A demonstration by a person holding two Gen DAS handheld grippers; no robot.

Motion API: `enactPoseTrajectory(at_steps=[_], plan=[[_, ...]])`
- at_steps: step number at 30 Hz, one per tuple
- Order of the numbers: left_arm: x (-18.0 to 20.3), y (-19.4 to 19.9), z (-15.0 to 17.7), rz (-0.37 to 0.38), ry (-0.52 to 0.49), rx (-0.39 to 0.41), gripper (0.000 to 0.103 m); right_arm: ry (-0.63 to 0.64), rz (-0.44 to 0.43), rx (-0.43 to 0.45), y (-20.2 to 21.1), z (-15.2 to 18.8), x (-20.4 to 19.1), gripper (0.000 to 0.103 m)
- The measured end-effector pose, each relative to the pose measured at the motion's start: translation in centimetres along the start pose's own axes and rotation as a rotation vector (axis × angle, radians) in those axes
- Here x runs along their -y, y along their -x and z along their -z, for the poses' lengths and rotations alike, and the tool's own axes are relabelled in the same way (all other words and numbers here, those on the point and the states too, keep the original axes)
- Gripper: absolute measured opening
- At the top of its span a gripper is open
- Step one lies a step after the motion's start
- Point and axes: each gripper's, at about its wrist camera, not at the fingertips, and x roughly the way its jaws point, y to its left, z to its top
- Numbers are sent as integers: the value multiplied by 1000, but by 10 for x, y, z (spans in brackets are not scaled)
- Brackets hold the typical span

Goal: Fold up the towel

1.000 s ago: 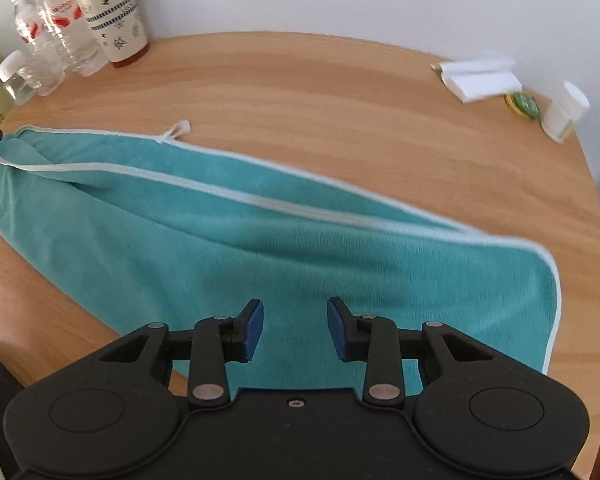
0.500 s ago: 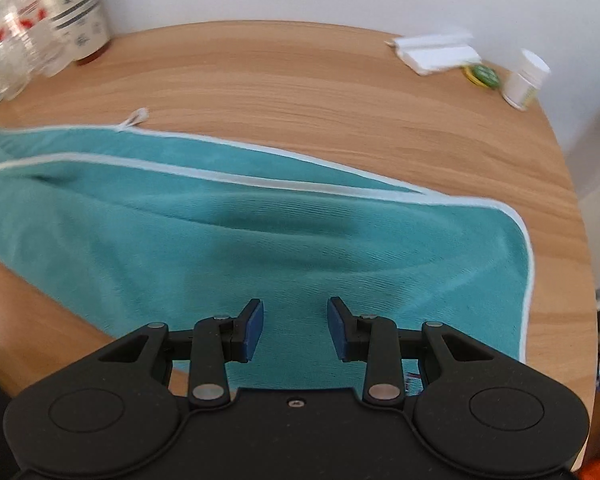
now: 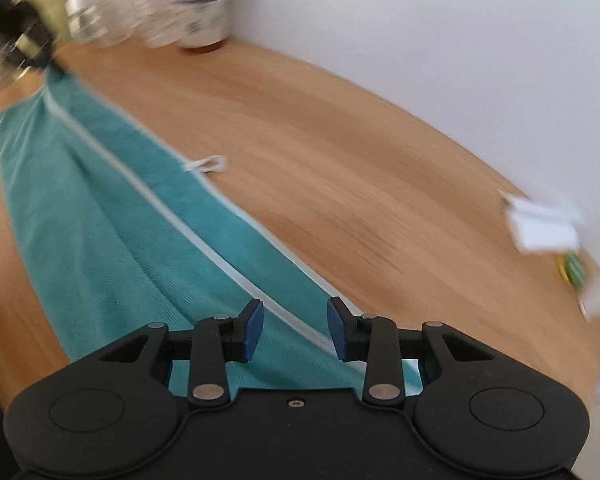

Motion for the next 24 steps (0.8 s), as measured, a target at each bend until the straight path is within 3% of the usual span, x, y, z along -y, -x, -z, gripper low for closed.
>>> enactPoseTrajectory(at_steps=[2, 3, 4, 7, 12, 19, 24], plan=[[2, -1, -1, 0, -7, -1, 11, 19, -27, -10, -3, -4, 0, 38], [3, -2, -1, 0, -7, -2, 11, 29, -40, -15, -4, -7, 0, 31], [4, -2, -1, -2, -7, -3, 11, 39, -53, -20, -5, -9, 0, 15], [5, -3, -1, -14, -13, -2, 11, 68, -93, -34, -9, -15, 0, 1], [6, -5, -3, -16, -14, -2, 10, 57, -125, -28, -11, -22, 2, 0], [1, -4, -10, -30, 18, 11, 9, 12, -64, 41, -10, -31, 5, 0], [0, -4, -15, -25, 41, 31, 9, -19, -23, 37, -18, -30, 8, 0]])
